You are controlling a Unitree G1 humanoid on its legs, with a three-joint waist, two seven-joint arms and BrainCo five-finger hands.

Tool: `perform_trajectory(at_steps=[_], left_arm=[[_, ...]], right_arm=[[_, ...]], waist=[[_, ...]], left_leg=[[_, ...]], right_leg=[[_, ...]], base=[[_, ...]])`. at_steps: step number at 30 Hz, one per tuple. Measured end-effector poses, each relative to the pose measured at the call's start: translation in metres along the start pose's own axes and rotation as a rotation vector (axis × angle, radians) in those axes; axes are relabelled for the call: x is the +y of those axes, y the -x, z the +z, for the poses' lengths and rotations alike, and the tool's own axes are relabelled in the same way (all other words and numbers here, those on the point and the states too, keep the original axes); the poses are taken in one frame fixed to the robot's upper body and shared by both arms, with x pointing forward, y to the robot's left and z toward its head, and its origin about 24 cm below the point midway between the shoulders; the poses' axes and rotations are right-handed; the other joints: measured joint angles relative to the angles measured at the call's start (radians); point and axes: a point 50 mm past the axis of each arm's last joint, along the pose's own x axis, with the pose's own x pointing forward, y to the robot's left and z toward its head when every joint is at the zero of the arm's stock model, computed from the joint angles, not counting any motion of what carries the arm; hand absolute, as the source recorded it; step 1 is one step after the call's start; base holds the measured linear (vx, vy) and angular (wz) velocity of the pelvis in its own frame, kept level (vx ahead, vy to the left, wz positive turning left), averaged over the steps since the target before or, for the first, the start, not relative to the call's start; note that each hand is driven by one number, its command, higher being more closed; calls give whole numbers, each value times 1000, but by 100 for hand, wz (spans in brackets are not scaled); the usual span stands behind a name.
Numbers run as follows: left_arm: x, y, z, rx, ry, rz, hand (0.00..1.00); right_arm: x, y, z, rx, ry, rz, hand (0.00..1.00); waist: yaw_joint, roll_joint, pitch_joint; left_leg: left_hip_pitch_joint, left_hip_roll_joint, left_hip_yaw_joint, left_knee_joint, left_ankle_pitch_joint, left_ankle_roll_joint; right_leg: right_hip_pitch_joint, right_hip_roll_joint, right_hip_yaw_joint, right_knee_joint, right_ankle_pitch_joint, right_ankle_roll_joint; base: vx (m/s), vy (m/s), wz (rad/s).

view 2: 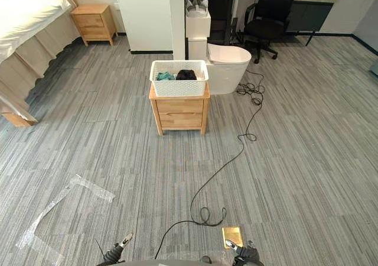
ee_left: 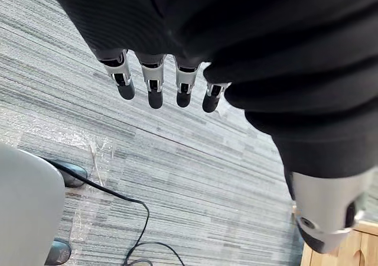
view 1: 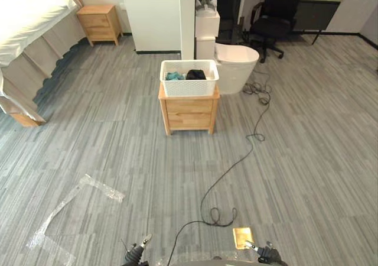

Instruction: Pick up the laundry basket with both hands and put the clothes into the washing machine.

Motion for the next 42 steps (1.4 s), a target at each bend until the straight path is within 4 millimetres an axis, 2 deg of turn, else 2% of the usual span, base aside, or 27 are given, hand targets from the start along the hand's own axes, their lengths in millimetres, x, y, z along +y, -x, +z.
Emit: perform_trajectory(at_steps=[10, 13, 14, 15, 16, 18, 19, 21, 22, 24, 25, 26, 27, 28, 29, 30, 31, 32, 33, 34, 36, 37, 38, 39, 40, 41, 42], left_arm=[[5, -1, 2, -3, 39, 22, 0], [2, -3, 11, -26, 60, 14, 0], [2, -4, 14, -33, 87, 22, 0], [1, -4, 14, -33, 97, 21, 0], [2, -4, 16, -36, 105, 26, 0], [7, -4, 17, -43, 138, 47, 0], [7, -4, 17, -45, 141, 47, 0], [5, -4, 18, -47, 151, 44, 0], [5, -5, 21, -52, 160, 45, 0], [5, -5, 23, -54, 168, 46, 0], [4, -6, 24, -53, 181, 47, 0], [3, -6, 24, -52, 196, 46, 0], [-2, -4, 17, -33, 224, 39, 0], [-2, -4, 17, -34, 230, 37, 0], [-1, -5, 21, -46, 252, 36, 0], [-8, -4, 22, -49, 279, 24, 0], [-8, -3, 23, -59, 284, 23, 0], [-7, -3, 21, -59, 285, 23, 0], [-7, -2, 20, -59, 283, 17, 0], [-6, -2, 19, -57, 279, 16, 0], [-4, -1, 19, -72, 283, 18, 0], [-3, -1, 22, -90, 280, 20, 0], [-2, -1, 23, -97, 277, 22, 0], [1, 0, 20, -92, 286, 38, 0], [3, 0, 18, -87, 287, 51, 0], [3, 1, 15, -77, 288, 59, 0], [2, 3, 7, -56, 290, 64, 0]], right_arm=[[4, -1, 8, -19, 0, 11, 0], [7, -2, 17, -46, -26, 16, 0], [6, -2, 21, -64, -56, 9, 0], [7, -2, 24, -78, -74, 12, 0], [9, 0, 28, -100, -111, 18, 0], [11, 1, 28, -108, -143, 23, 0], [11, 1, 28, -107, -149, 22, 0], [10, 1, 29, -108, -166, 16, 0], [10, 0, 28, -99, -193, 9, 0], [8, 0, 26, -87, -220, -3, 0], [4, -1, 24, -76, -237, -18, 0], [0, -1, 23, -72, -247, -30, 0], [-10, -2, 24, -79, -255, -55, 0], [-10, -2, 24, -79, -254, -55, 0], [-7, -2, 29, -90, -255, -46, 0], [-8, -2, 36, -119, -252, -44, 0], [-5, -2, 38, -130, -245, -32, 0], [3, -1, 44, -149, -231, -6, 0], [9, -1, 52, -169, -225, 15, 0], [16, -1, 56, -177, -220, 33, 0], [29, 1, 63, -195, -213, 68, 0], [30, 1, 68, -209, -216, 72, 0], [32, 1, 75, -230, -209, 80, 0], [35, 2, 82, -252, -197, 95, 0], [39, 3, 84, -264, -194, 107, 0], [34, 3, 87, -283, -207, 94, 0], [26, 2, 81, -270, -217, 66, 0]], waist=[[-3, -9, 10], [-7, -17, 67], [-8, -21, 87], [-3, -21, 93], [-9, -22, 111], [-5, -42, 115], [-2, -45, 118], [-6, -40, 118], [-18, -41, 119], [-21, -42, 121], [-26, -39, 121], [-28, -28, 119], [-42, 25, 97], [-44, 27, 94], [-37, 36, 100], [-27, 30, 99], [-20, 38, 102], [4, 46, 112], [24, 62, 125], [37, 59, 128], [43, 41, 130], [51, 40, 131], [63, 40, 131], [69, 26, 126], [70, 23, 123], [71, 35, 119], [79, 44, 105]], left_leg=[[-55, -7, 18, 25, -2, 3], [-73, -27, 7, 78, -41, 42], [-71, -35, 4, 91, -52, 57], [-69, -36, 2, 101, -56, 61], [-48, -43, -5, 113, -68, 65], [-15, -42, -11, 139, -103, 72], [-9, -40, -11, 139, -111, 75], [5, -21, -14, 139, -135, 69], [14, -10, -26, 134, -153, 59], [34, -7, -49, 123, -186, 40], [55, 2, -77, 134, -227, 30], [64, 19, -89, 142, -251, 25], [85, 96, -118, 199, -272, -24], [75, 100, -120, 236, -271, -34], [-7, 114, -119, 453, -237, -98], [-101, 119, -118, 701, -103, -145], [-147, 122, -116, 815, 6, -159], [-228, 132, -113, 1031, 88, -174], [-298, 137, -105, 1187, 57, -148], [-351, 143, -82, 1235, 25, -120], [-446, 149, -24, 1163, -42, -84], [-482, 150, -2, 1051, -57, -74], [-509, 147, 16, 846, -60, -69], [-505, 135, 32, 584, -47, -83], [-499, 123, 30, 449, -29, -103], [-485, 106, -7, 267, -1, -145], [-456, 95, -24, 204, 24, -125]], right_leg=[[-65, -4, 35, 26, 12, 7], [-149, -26, 27, 235, -93, 45], [-231, -38, 23, 440, -131, 68], [-282, -41, 21, 550, -135, 59], [-375, -53, 12, 752, -135, 42], [-450, -79, -39, 879, -156, 56], [-462, -81, -59, 863, -160, 54], [-471, -86, -122, 686, -155, 54], [-469, -84, -171, 467, -118, 56], [-458, -80, -178, 253, -42, 64], [-451, -79, -161, 240, -29, 55], [-449, -77, -166, 272, -15, 22], [-433, -21, -207, 337, -15, -14], [-425, -18, -206, 343, -12, -18], [-407, -7, -210, 386, 12, -63], [-360, 4, -224, 408, -19, -85], [-324, 11, -215, 400, -37, -102], [-244, 38, -186, 375, -75, -124], [-160, 67, -148, 349, -91, -141], [-97, 74, -123, 318, -93, -143], [18, 65, -91, 251, -92, -144], [59, 62, -76, 228, -92, -144], [110, 56, -51, 194, -96, -143], [151, 40, -27, 166, -123, -113], [173, 32, -21, 153, -140, -90], [217, 36, -3, 136, -160, -60], [258, 44, 20, 137, -181, -29]], base=[[-16, 2, -9], [-71, 32, 12], [-88, 17, 19], [-75, 28, 25], [2, 30, 27], [105, 23, 18], [123, 12, -1], [214, -3, 1], [357, -37, 9], [493, -111, 25], [503, -165, 49], [737, -223, 82], [531, -150, 66], [709, -188, 62], [553, -214, 23], [687, -277, 9], [808, -329, -29], [793, -264, -71], [783, -223, -96], [504, -105, -82], [550, -75, -46], [722, -52, -57], [728, 6, -83], [623, 46, -82], [667, 110, -75], [717, 199, -69], [891, 307, -88]])
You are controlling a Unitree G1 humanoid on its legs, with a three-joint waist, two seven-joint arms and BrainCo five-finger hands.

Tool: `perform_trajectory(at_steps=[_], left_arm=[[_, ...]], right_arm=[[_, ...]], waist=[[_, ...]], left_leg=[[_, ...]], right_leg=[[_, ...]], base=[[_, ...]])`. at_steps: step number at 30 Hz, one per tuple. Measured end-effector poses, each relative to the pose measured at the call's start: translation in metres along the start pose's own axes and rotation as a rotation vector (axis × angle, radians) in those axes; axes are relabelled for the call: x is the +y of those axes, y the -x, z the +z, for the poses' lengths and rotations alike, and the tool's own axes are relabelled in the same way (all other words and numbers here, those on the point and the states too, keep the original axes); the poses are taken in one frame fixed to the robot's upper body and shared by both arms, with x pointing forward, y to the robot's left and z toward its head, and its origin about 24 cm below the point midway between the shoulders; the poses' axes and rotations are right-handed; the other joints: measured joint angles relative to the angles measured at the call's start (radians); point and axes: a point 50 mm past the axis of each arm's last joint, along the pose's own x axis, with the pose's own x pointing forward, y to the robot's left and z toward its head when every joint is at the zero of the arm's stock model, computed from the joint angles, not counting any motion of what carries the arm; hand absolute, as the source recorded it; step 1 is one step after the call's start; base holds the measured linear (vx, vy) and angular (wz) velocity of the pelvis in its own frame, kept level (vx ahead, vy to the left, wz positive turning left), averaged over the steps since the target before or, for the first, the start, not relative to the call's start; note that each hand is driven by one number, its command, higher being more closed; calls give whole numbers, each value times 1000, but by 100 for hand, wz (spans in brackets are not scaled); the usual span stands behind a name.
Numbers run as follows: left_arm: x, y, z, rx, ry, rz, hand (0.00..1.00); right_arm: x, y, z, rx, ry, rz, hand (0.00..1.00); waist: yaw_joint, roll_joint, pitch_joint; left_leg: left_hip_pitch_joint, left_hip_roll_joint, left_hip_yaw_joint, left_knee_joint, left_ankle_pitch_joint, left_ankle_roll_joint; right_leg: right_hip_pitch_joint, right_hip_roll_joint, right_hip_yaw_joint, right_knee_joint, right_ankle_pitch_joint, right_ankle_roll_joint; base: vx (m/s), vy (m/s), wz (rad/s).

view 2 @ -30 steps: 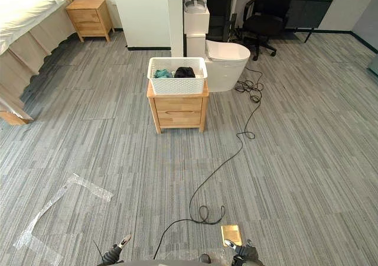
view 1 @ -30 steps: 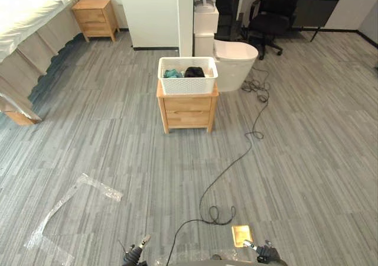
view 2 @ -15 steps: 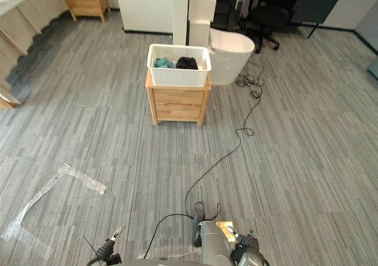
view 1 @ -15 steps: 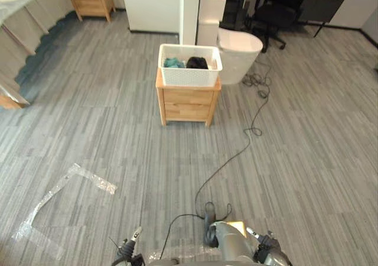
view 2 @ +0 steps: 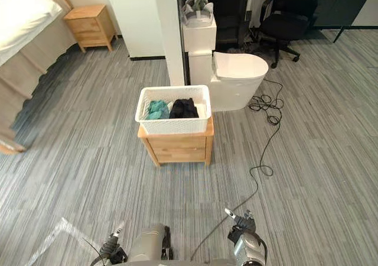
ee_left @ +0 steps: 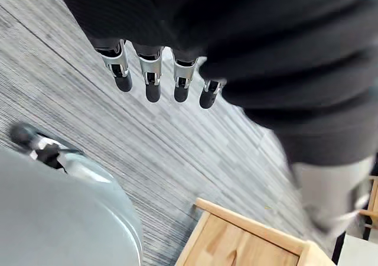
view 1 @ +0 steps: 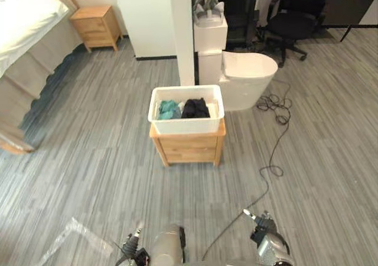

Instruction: Pick up the laundry basket with both hands and put the clothes into the washing machine.

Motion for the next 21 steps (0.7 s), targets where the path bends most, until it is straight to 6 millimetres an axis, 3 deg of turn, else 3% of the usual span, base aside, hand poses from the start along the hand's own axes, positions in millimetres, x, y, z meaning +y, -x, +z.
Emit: perform_trajectory(at_steps=[1, 2, 3, 4, 5, 6, 7, 8, 9, 10, 11, 13, 14, 15, 16, 17, 21], left_arm=[[6, 1, -4, 10, -2, 26, 0], [13, 2, -5, 6, 1, 47, 0], [25, 2, -2, -13, -4, 73, 0], [29, 1, 2, -24, -16, 82, 0], [31, 0, 2, -18, -32, 84, 0], [32, 0, 1, -14, -42, 85, 0], [31, 0, 0, -1, -69, 76, 0], [26, 0, -2, 5, -108, 53, 0], [23, 1, -4, 8, -150, 31, 0], [21, 1, -6, 11, -168, 20, 0], [15, 2, -7, 7, -199, -3, 0], [13, 1, -4, -7, -206, -12, 0], [15, 1, -1, -23, -205, -9, 0], [20, 0, 3, -34, -208, 3, 0], [25, -1, 6, -42, -209, 18, 0], [22, 3, -16, 39, -111, 50, 0], [23, 4, -21, 63, -88, 63, 0]], right_arm=[[-1, 2, -8, 26, -5, -9, 0], [-3, 4, -13, 43, -8, -19, 0], [-5, 9, -26, 76, -19, -34, 0], [-8, 11, -30, 89, -26, -44, 0], [-10, 11, -32, 95, -25, -49, 0], [-11, 11, -32, 96, -26, -51, 0], [-12, 10, -30, 89, -25, -47, 0], [-12, 10, -27, 74, -25, -34, 0], [-14, 10, -27, 70, -25, -34, 0], [-15, 10, -26, 65, -32, -35, 0], [-14, 9, -20, 35, -46, -33, 0], [-11, 9, -17, 22, -68, -26, 0], [-8, 10, -19, 29, -85, -22, 0], [-9, 14, -29, 59, -100, -30, 0], [-7, 15, -33, 76, -93, -25, 0], [-30, 15, -33, 65, -95, -80, 0], [-40, 17, -36, 71, -86, -103, 0]], waist=[[20, -15, -12], [25, -43, -28], [30, -105, -60], [26, -137, -61], [17, -144, -60], [4, -142, -56], [-2, -128, -43], [-6, -102, -26], [-4, -79, -19], [0, -67, -19], [7, -48, -23], [6, -51, -24], [0, -62, -30], [-5, -94, -49], [0, -120, -54], [2, -60, -89], [-21, -45, -95]], left_leg=[[25, -12, 8, 16, 117, 71], [36, -33, 12, 19, 156, 109], [48, -72, 33, 37, 124, 139], [77, -117, 33, 49, 83, 159], [115, -147, 22, 45, 54, 174], [142, -161, 7, 42, 44, 187], [203, -174, -6, 41, 32, 200], [271, -172, -29, 37, 32, 201], [330, -158, -32, 17, 31, 200], [365, -152, -33, -3, 31, 200], [423, -135, -33, -40, 16, 176], [451, -126, -30, -50, -17, 128], [463, -125, -28, -53, -40, 113], [467, -137, -33, -53, -69, 98], [472, -148, -40, -51, -81, 99], [488, -83, -64, -30, -116, 68], [490, -78, -80, -35, -116, 68]], right_leg=[[22, -18, 18, 28, -22, 8], [15, -37, 20, 60, -29, 12], [-38, -91, 24, 178, -32, 21], [-105, -118, 30, 362, 1, 28], [-157, -126, 40, 516, 82, 85], [-194, -127, 50, 622, 114, 135], [-257, -133, 51, 797, 107, 164], [-303, -133, 26, 872, 65, 160], [-327, -141, -16, 871, 25, 128], [-347, -156, -49, 849, 0, 117], [-395, -195, -123, 740, -49, 115], [-431, -225, -170, 561, -61, 126], [-447, -223, -183, 378, -36, 130], [-453, -212, -178, 181, 123, 97], [-465, -209, -169, 130, 205, 101], [-360, -155, -207, -15, 200, 75], [-317, -141, -215, -89, 223, 80]], base=[[742, 294, -76], [739, 271, -49], [717, 215, -2], [852, 235, 35], [685, 176, 60], [631, 167, 65], [561, 156, 56], [517, 155, 44], [459, 148, 25], [403, 128, 13], [443, 116, 11], [331, 15, 31], [360, -87, 57], [377, -110, 53], [713, -347, 21], [672, -351, 9], [266, -107, 1]])
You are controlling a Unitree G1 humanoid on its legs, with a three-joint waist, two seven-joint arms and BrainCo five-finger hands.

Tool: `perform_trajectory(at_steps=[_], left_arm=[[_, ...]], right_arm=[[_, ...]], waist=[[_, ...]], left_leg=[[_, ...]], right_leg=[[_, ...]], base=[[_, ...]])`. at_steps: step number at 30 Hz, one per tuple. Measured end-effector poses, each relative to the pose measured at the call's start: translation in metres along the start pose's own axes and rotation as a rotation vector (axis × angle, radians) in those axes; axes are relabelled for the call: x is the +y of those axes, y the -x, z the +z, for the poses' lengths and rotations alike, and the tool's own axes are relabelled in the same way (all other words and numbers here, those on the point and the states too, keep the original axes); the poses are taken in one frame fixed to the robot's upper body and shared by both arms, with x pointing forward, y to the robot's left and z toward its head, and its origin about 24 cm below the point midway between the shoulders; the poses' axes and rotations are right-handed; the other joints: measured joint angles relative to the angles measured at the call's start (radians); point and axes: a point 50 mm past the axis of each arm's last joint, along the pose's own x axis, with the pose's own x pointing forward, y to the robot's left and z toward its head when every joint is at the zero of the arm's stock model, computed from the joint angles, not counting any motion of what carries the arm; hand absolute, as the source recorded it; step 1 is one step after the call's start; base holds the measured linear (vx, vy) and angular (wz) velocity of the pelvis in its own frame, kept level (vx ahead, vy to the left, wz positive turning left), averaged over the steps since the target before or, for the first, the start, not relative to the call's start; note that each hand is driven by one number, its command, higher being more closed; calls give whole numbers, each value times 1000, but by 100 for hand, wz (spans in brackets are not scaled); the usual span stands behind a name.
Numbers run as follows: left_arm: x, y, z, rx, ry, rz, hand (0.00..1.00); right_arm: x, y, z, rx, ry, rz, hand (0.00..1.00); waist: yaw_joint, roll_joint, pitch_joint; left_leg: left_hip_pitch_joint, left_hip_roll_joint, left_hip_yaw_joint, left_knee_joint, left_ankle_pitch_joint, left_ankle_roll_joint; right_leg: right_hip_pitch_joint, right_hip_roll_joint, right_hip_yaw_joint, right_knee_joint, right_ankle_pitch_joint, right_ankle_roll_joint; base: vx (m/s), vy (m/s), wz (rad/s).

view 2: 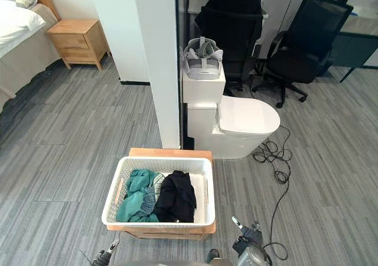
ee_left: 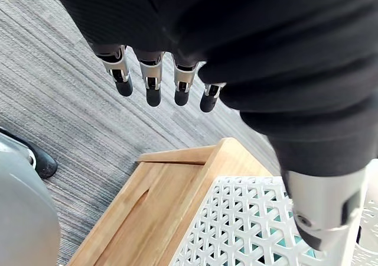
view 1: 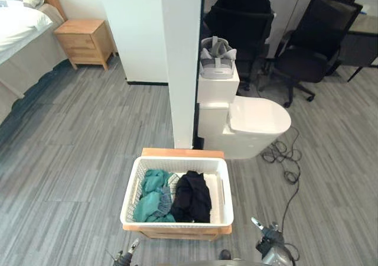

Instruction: Pick up the laundry basket with both hands and put the clothes into the washing machine.

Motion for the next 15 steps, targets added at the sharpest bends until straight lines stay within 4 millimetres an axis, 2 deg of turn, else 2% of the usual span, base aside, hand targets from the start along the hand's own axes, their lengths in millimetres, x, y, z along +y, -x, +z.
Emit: perform_trajectory(at_steps=[1, 5, 7, 10, 11, 15], left_arm=[[2, 0, 0, 4, 11, 9, 0], [17, 1, -9, 56, 158, 122, 0], [32, 5, -19, 87, 234, 201, 0], [53, 10, -32, 127, 335, 302, 0], [60, 13, -37, 138, 362, 331, 0], [72, 19, -47, 158, 433, 400, 0]], right_arm=[[-1, 0, 0, -2, -1, -1, 0], [-5, 7, 9, -74, -53, 3, 0], [-8, 8, 12, -93, -58, -1, 0], [-16, 13, 10, -107, -62, -12, 0], [-17, 15, 14, -128, -65, -11, 0], [-18, 21, 31, -213, -78, 3, 0]], waist=[[0, 5, -3], [-17, -12, 1], [-25, -14, 8], [-23, -10, 13], [-23, 0, 18], [-24, 9, 26]], left_leg=[[-1, 0, 0, 0, 0, 0], [-20, -14, 0, -7, 0, 0], [-26, -17, 4, -7, 0, 0], [-30, -17, 12, -7, 1, 0], [-32, -16, 19, -7, 1, 0], [-38, -11, 35, -7, 1, 0]], right_leg=[[7, 1, 0, -12, 7, 2], [9, -2, -1, -60, 18, 14], [3, -4, 1, -63, 19, 15], [3, -3, 1, -73, 19, 15], [1, -2, 1, -73, 19, 15], [-15, 3, 6, -73, 19, 15]], base=[[88, 4, -7], [76, 8, 2], [73, -15, -1], [78, -25, -1], [77, -32, -4], [77, -42, -6]])
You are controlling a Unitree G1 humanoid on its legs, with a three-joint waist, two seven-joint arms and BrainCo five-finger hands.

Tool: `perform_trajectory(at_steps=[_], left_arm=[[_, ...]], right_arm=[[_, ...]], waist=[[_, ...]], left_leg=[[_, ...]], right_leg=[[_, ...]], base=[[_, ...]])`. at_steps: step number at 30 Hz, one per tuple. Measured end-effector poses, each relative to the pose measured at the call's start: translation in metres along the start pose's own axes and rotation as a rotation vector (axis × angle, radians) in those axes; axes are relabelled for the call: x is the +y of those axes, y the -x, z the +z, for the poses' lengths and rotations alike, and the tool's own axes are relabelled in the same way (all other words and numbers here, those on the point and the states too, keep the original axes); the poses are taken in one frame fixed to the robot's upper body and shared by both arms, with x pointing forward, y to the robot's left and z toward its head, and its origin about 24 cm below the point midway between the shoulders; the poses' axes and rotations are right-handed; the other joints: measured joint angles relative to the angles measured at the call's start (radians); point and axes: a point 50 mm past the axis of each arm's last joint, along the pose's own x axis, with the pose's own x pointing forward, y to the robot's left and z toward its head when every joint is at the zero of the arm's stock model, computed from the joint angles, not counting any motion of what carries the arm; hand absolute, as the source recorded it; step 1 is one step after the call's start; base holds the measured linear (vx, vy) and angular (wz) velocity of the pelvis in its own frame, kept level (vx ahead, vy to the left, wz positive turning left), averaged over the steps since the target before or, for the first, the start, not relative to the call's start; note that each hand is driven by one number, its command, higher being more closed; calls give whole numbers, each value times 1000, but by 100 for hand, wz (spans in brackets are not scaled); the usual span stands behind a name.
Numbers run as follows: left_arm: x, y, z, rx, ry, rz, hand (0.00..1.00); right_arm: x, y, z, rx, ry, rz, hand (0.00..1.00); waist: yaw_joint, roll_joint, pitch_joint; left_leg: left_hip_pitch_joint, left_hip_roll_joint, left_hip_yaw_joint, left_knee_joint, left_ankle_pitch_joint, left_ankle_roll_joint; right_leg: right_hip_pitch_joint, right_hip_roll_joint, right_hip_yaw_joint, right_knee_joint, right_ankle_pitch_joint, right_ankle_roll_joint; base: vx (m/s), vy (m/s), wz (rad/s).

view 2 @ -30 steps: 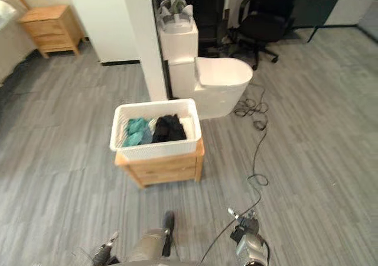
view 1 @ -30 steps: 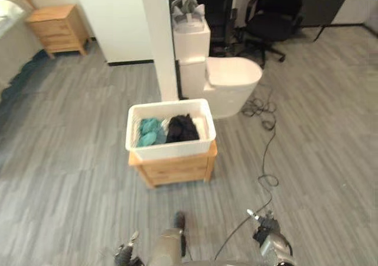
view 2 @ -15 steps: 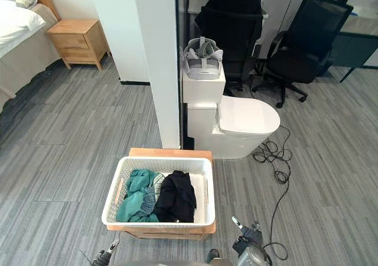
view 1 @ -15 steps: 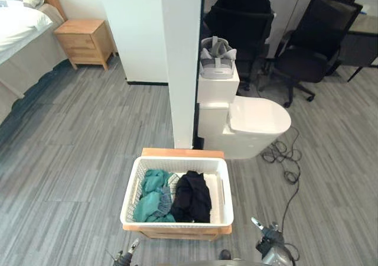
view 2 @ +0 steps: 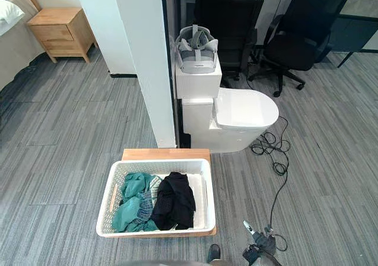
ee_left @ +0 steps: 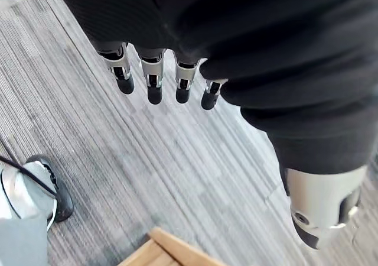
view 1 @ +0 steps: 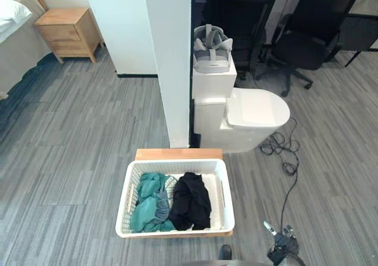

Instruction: Pick up the laundry basket with both hands and put the clothes into the washing machine.

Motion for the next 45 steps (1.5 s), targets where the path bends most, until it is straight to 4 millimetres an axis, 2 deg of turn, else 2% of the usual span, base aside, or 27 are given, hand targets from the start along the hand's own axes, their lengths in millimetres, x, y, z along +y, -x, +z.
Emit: perform_trajectory(at_steps=[3, 6, 7, 9, 10, 11, 12, 13, 14, 15, 16, 18, 20, 21, 25, 28, 31, 33, 34, 35, 36, 37, 39, 41, 42, 43, 45], left_arm=[[3, 0, 9, -37, 40, 47, 0], [7, -1, 31, -125, 88, 108, 0], [9, 0, 63, -269, 52, 165, 0], [7, 0, 64, -286, -6, 173, 0], [0, 1, 69, -302, -17, 160, 0], [-15, 7, 94, -367, 48, 152, 0], [-31, 14, 127, -486, 14, 102, 0], [-44, 19, 151, -576, -89, 34, 0], [-66, 31, 189, -747, -329, -88, 0], [-79, 45, 215, -876, -434, -137, 0], [-86, 53, 222, -917, -423, -158, 0], [-108, 61, 214, -937, -433, -218, 0], [-120, 57, 186, -862, -450, -259, 0], [-126, 46, 142, -724, -573, -276, 0], [-121, 43, 146, -733, -591, -251, 0], [-119, 41, 138, -722, -643, -242, 0], [-129, 44, 131, -729, -708, -280, 0], [-126, 43, 137, -745, -731, -277, 0], [-113, 41, 151, -771, -725, -239, 0], [-97, 41, 179, -807, -711, -231, 0], [-87, 44, 208, -865, -748, -196, 0], [-83, 46, 220, -891, -761, -181, 0], [-90, 58, 242, -967, -762, -202, 0], [-102, 61, 235, -969, -754, -260, 0], [-108, 61, 227, -958, -760, -300, 0], [-112, 61, 222, -953, -769, -320, 0], [-117, 62, 216, -946, -761, -342, 0]], right_arm=[[0, 5, 18, -89, -8, 14, 0], [8, 7, 42, -204, -2, 49, 0], [23, 15, 79, -406, 45, 101, 0], [27, 17, 85, -444, 43, 117, 0], [30, 17, 88, -457, 40, 127, 0], [34, 17, 95, -479, 38, 140, 0], [43, 20, 110, -538, 37, 180, 0], [48, 23, 123, -590, 25, 211, 0], [60, 28, 148, -688, 21, 262, 0], [69, 27, 163, -740, 27, 285, 0], [71, 27, 169, -762, 32, 291, 0], [73, 32, 179, -808, 69, 311, 0], [71, 32, 172, -782, 110, 307, 0], [85, 33, 165, -740, 148, 366, 0], [93, 34, 164, -739, 173, 400, 0], [100, 35, 167, -747, 191, 431, 0], [108, 35, 168, -751, 211, 464, 0], [111, 30, 169, -732, 216, 469, 0], [112, 27, 173, -737, 232, 473, 0], [110, 26, 181, -754, 243, 481, 0], [111, 26, 186, -762, 246, 491, 0], [112, 26, 187, -766, 249, 504, 0], [114, 28, 192, -785, 261, 539, 0], [116, 28, 192, -789, 265, 548, 0], [119, 29, 190, -785, 270, 563, 0], [122, 30, 189, -782, 274, 575, 0], [126, 33, 188, -785, 275, 597, 0]], waist=[[1, 16, 7], [0, 20, 12], [-3, 20, 13], [-2, 19, 14], [-13, 18, 13], [-21, 18, 16], [-48, 21, 19], [-51, 22, 23], [-35, 13, 29], [-55, 6, 28], [-65, 5, 27], [-63, 8, 29], [-67, 10, 28], [-61, 6, 29], [-56, 7, 30], [-58, 7, 30], [-58, 3, 32], [-55, 4, 32], [-55, 3, 32], [-57, -6, 28], [-52, 3, 34], [-51, 1, 33], [-52, 47, 62], [-52, 78, 74], [-52, 82, 75], [-54, 80, 79], [-57, 56, 93]], left_leg=[[-9, 2, 4, 0, 2, -3], [-19, 8, 9, 0, 6, -8], [-33, 17, 14, 1, 9, -11], [-36, 16, 12, 1, 14, -19], [-29, 14, 10, 1, 18, -22], [-27, 14, 14, -22, 17, -21], [-31, 23, 12, -43, 17, -21], [-30, 34, 20, -54, 17, -21], [-31, 42, 58, -69, 18, -22], [-19, 43, 73, -67, 18, -22], [-8, 40, 74, -61, 18, -22], [-1, 35, 92, -52, 18, -22], [6, 34, 108, -50, 18, -22], [14, 48, 107, -52, 17, -22], [20, 54, 100, -55, 16, -22], [19, 54, 95, -67, 16, -22], [17, 59, 61, -70, 12, -24], [16, 68, 43, -68, 7, -25], [14, 70, 41, -64, 7, -25], [4, 76, 36, -53, 1, -27], [-17, 84, 31, -22, -13, -28], [-25, 88, 27, 0, -22, -31], [-41, 113, 12, 80, -63, -28], [-41, 121, 5, 115, -81, -35], [-42, 122, 6, 116, -83, -47], [-44, 120, 8, 117, -81, -55], [-54, 121, 28, 116, -83, -52]], right_leg=[[-11, 1, 6, 0, 1, -2], [-22, 4, 20, -5, 8, -12], [-28, 17, 24, -25, 26, -23], [-28, 17, 26, -25, 27, -26], [-35, 22, 28, -27, 28, -27], [-47, 29, 34, -30, 28, -27], [-57, 36, 24, -30, 29, -28], [-63, 42, 28, -30, 35, -31], [-71, 46, 65, -26, 53, -41], [-68, 53, 86, -26, 65, -47], [-66, 55, 94, -27, 66, -46], [-62, 52, 126, -27, 72, -44], [-62, 55, 142, -27, 73, -44], [-62, 70, 148, -31, 78, -51], [-51, 72, 132, -32, 83, -57], [-48, 70, 120, -32, 91, -58], [-38, 69, 89, -32, 94, -60], [-26, 70, 56, -28, 96, -65], [-28, 73, 53, -28, 97, -70], [-35, 78, 47, -27, 101, -77], [-37, 85, 40, -27, 98, -83], [-35, 88, 36, -25, 95, -86], [-38, 101, 20, 65, 51, -103], [-70, 103, 21, 163, -5, -110], [-104, 100, 27, 224, -36, -115], [-130, 96, 31, 273, -60, -118], [-183, 91, 48, 347, -93, -129]], base=[[69, -46, -3], [66, -61, -12], [70, -101, -11], [36, -67, -3], [-31, -32, 4], [-41, -31, 13], [-51, -24, 7], [-24, -27, -35], [-76, -40, -70], [-74, -37, -71], [-85, -20, -48], [-39, -2, -53], [-11, -3, -32], [0, -9, 3], [-29, 14, 13], [-68, 43, 8], [-81, 28, 33], [-77, 1, 42], [-68, -39, 22], [-108, -72, 21], [-98, -72, 16], [-130, -72, 16], [-132, -51, 11], [-111, -36, -4], [-96, -83, -14], [-72, -107, -13], [-83, -154, -22]])
